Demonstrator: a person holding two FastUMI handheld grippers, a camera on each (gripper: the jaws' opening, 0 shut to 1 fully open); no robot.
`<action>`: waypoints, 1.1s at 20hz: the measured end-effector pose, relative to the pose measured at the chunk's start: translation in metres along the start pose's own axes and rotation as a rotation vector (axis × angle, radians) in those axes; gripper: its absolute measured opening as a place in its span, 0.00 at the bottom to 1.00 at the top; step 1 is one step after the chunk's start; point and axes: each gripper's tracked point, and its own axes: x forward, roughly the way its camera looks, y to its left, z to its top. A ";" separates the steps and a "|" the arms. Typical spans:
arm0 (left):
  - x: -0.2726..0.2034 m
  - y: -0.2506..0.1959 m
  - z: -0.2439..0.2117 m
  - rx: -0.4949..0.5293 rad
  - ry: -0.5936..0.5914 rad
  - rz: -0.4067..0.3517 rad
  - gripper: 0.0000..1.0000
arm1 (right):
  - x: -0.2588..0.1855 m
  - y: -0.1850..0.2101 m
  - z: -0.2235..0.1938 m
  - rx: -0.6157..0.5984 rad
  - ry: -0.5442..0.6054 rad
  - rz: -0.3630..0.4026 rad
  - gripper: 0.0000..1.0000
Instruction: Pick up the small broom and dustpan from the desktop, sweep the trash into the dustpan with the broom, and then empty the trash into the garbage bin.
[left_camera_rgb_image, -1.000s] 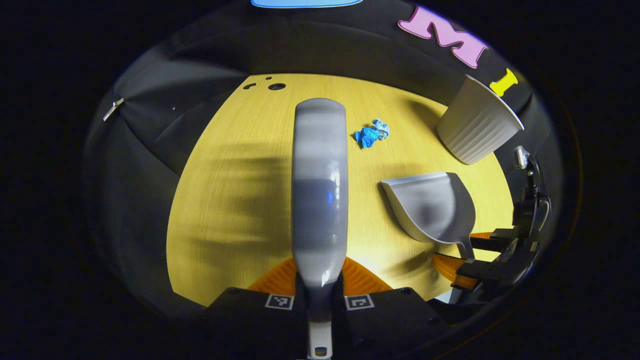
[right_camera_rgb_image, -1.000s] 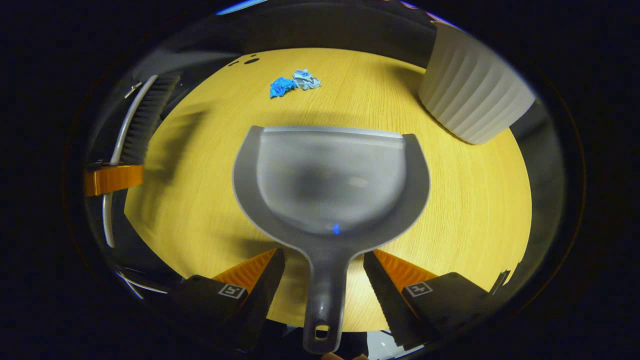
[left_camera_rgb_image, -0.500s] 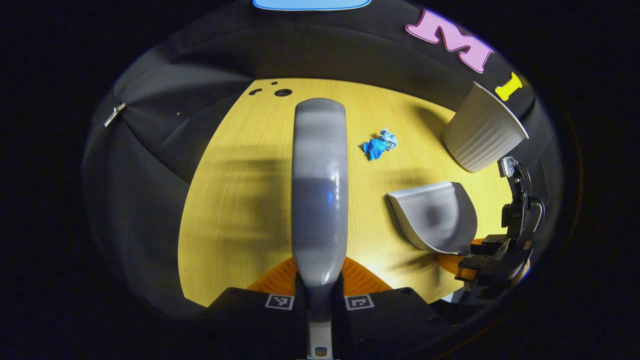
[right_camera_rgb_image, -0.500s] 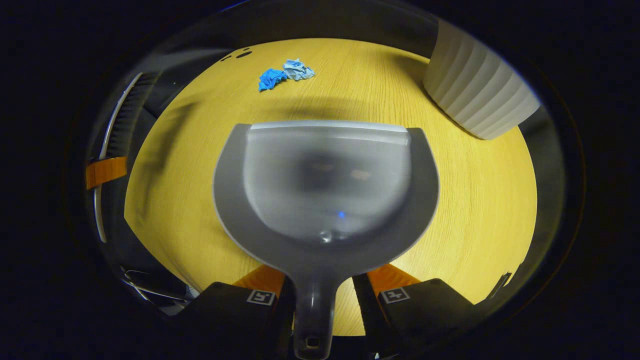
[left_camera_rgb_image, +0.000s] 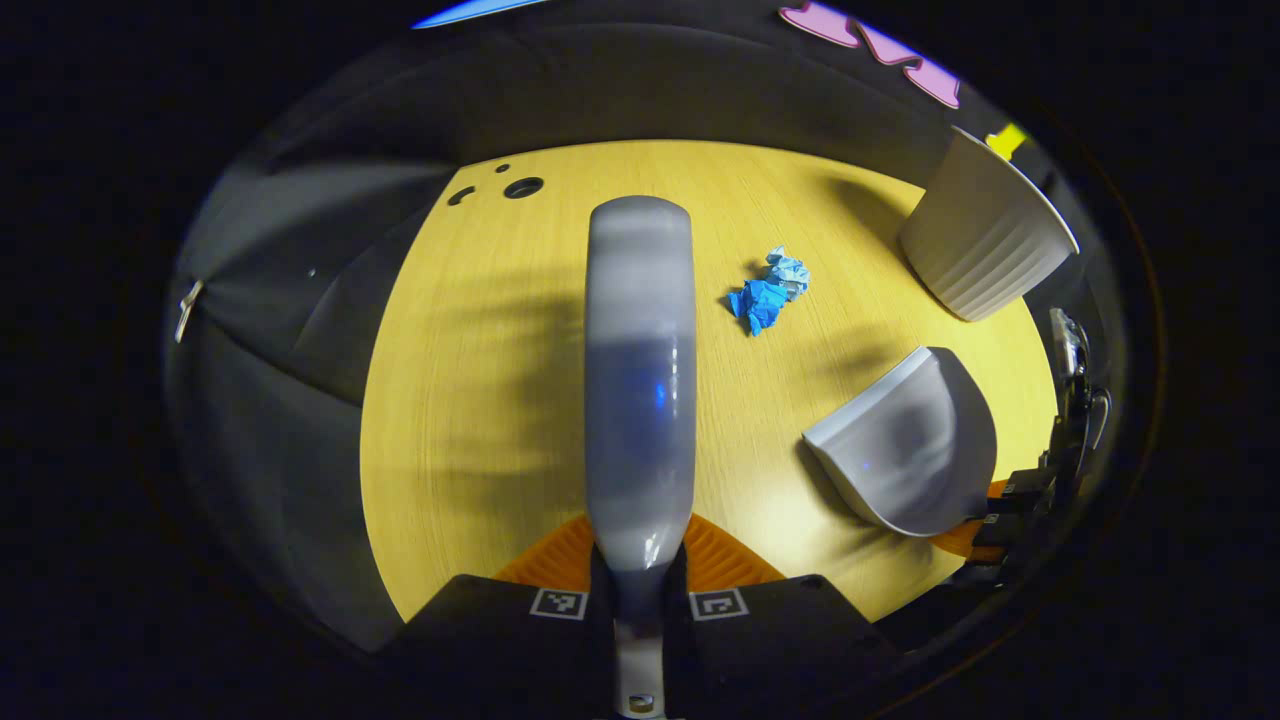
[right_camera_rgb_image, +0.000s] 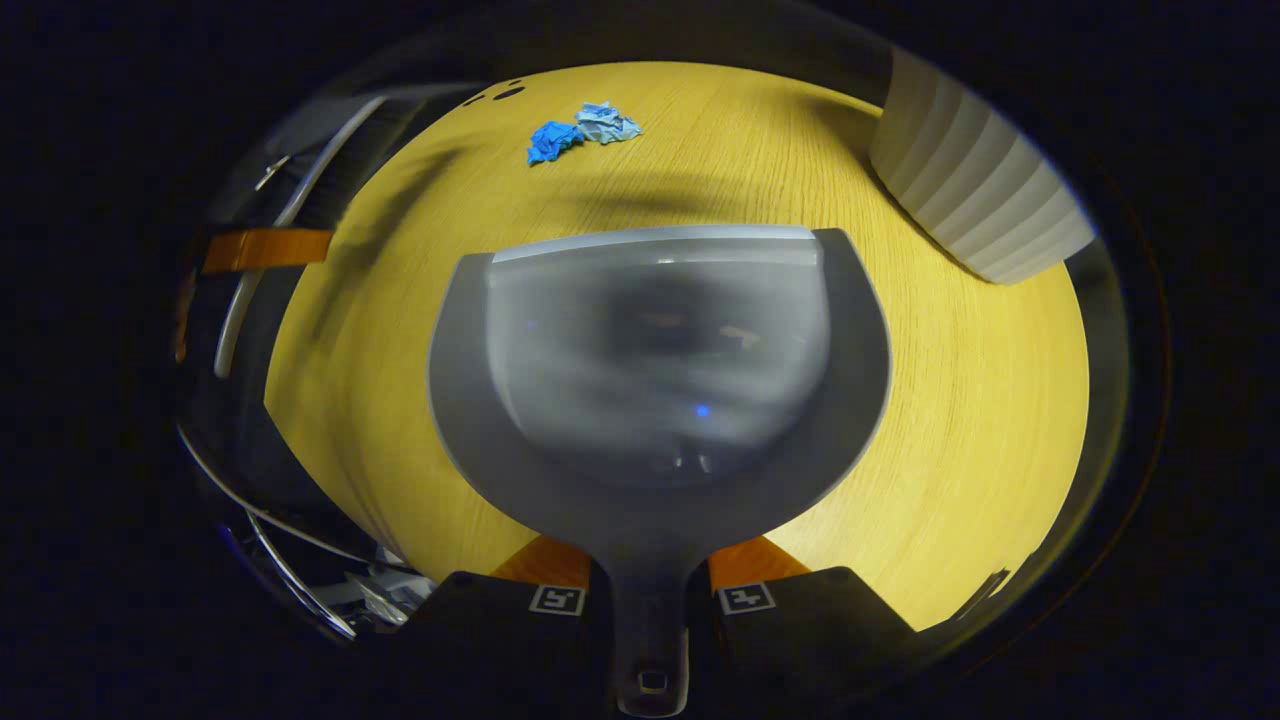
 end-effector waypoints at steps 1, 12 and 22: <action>0.006 0.000 0.006 0.018 0.010 -0.004 0.23 | -0.004 -0.002 -0.001 -0.004 0.000 0.010 0.25; 0.084 -0.004 0.080 0.321 0.116 0.060 0.23 | -0.028 -0.037 -0.009 -0.004 0.000 0.032 0.33; 0.099 -0.049 0.106 0.730 0.189 0.033 0.23 | -0.029 -0.052 -0.007 -0.022 -0.001 0.006 0.33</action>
